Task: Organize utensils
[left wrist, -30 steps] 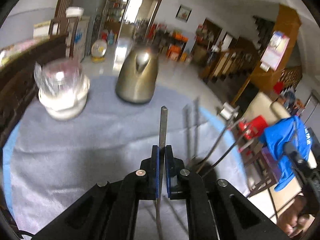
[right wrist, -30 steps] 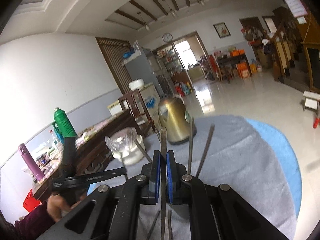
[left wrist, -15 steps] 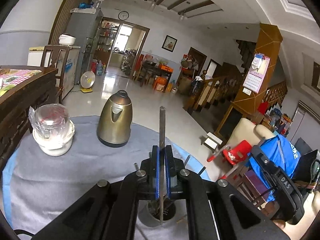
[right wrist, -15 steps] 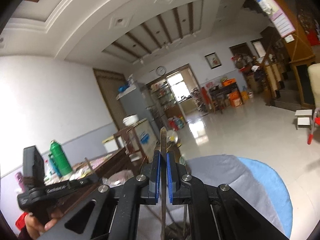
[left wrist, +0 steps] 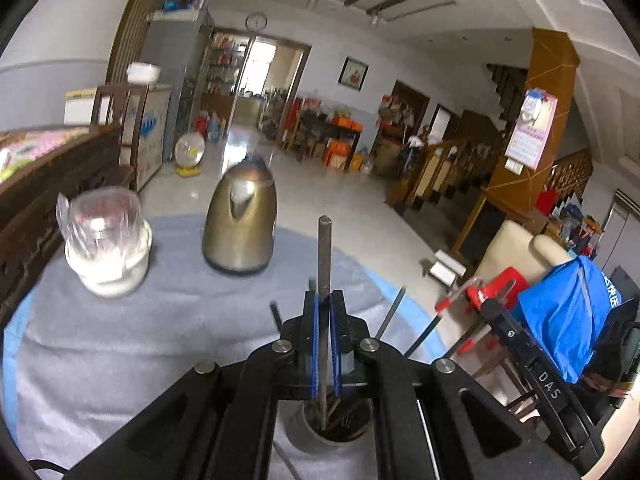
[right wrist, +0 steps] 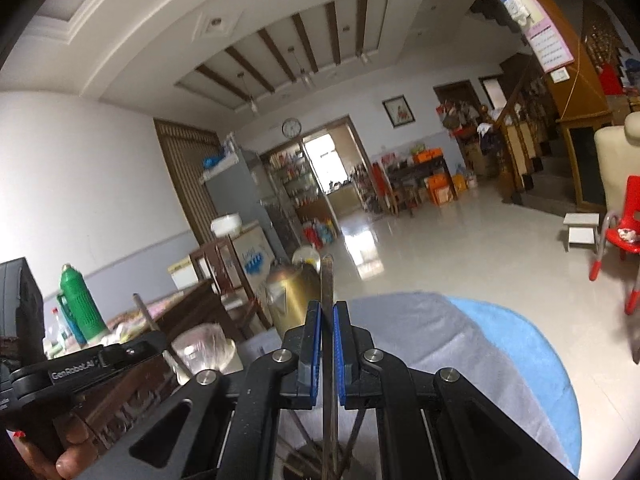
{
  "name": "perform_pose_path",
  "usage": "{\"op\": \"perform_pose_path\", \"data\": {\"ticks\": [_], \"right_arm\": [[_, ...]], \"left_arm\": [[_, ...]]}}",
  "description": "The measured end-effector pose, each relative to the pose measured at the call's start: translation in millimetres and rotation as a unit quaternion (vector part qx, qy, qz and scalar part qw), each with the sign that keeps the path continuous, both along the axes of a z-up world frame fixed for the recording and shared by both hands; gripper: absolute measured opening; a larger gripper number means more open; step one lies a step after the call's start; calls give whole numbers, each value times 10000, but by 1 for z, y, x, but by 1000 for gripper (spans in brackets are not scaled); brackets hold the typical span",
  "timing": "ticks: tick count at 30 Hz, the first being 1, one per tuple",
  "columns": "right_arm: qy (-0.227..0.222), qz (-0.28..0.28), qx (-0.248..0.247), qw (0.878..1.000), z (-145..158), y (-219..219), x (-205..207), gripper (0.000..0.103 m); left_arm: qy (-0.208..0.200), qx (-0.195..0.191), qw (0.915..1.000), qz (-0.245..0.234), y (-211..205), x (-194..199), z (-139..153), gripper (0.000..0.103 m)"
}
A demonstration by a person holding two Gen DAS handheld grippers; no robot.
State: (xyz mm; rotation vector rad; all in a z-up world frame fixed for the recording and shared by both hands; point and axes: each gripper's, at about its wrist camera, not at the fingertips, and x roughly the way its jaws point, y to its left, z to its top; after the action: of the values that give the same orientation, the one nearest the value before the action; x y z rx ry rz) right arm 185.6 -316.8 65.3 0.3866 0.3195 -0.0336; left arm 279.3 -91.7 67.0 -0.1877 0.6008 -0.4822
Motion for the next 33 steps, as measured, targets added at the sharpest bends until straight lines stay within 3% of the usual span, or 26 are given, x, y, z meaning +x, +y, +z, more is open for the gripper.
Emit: {"op": "perform_pose_path", "data": {"ticks": [9, 11, 13, 15, 19, 27, 33], "right_arm": [[481, 504, 21, 9976, -23, 6, -6, 10], [580, 591, 96, 9965, -25, 8, -7, 10], [643, 654, 215, 9956, -25, 5, -9, 14], [674, 660, 338, 9950, -29, 0, -14, 20], [654, 646, 556, 9942, -38, -11, -32, 21], [1312, 637, 812, 9860, -79, -20, -59, 21], [1857, 809, 938, 9748, -115, -10, -74, 21]], "left_arm": [[326, 265, 9984, -379, -1, -15, -23, 8], [338, 359, 9979, -428, 0, -20, -26, 18], [341, 410, 9978, -404, 5, -25, -29, 35], [336, 439, 9978, -366, 12, -32, -32, 38], [495, 513, 9971, -275, 29, -46, -46, 44], [1420, 675, 9875, -49, 53, -72, -106, 45], [1792, 953, 9791, 163, 61, -94, -137, 45]]}}
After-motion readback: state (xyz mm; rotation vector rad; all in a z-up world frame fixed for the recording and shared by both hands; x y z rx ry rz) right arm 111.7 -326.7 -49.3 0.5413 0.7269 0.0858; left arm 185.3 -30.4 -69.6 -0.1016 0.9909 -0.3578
